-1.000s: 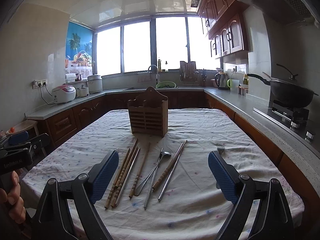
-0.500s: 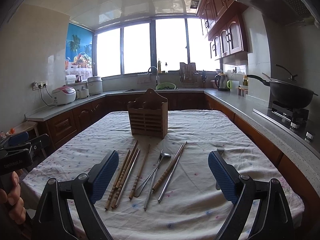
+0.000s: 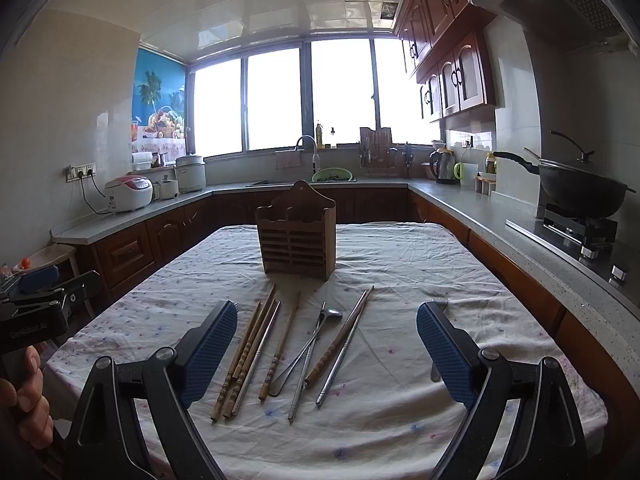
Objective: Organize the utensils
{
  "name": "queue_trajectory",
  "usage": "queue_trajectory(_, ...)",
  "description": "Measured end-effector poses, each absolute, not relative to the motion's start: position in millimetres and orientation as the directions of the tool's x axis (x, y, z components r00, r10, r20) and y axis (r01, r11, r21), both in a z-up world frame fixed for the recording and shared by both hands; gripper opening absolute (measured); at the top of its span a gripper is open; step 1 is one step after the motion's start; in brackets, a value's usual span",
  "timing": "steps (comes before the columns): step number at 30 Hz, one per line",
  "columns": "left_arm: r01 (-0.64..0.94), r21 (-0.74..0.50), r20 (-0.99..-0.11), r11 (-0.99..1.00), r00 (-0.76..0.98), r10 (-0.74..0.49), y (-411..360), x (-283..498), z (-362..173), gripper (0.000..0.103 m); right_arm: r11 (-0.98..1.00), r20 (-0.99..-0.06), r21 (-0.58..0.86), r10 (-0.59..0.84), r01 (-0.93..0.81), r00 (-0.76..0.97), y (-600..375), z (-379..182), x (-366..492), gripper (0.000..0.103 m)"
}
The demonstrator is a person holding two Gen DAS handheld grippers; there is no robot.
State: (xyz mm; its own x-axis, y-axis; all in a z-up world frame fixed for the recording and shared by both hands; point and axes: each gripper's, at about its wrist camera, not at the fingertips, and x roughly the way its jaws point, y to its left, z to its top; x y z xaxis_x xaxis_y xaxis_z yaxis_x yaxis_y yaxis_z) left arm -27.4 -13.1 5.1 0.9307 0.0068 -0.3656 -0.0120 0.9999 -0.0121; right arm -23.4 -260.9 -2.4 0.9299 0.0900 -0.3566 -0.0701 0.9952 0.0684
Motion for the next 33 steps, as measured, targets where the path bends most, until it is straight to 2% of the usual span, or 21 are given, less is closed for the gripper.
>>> queue_trajectory(24, -0.007, -0.014, -0.376, 1.000, 0.927, 0.001, -13, -21, 5, 0.103, 0.995, -0.359, 0.068, 0.092, -0.072, 0.929, -260, -3, -23, 0.093)
queue_trajectory(33, 0.024, -0.059, -0.427, 0.998, 0.903, -0.046, -10, -1, 2, 0.103, 0.992, -0.389, 0.092, 0.111, -0.082, 0.915, -262, -5, -10, 0.093)
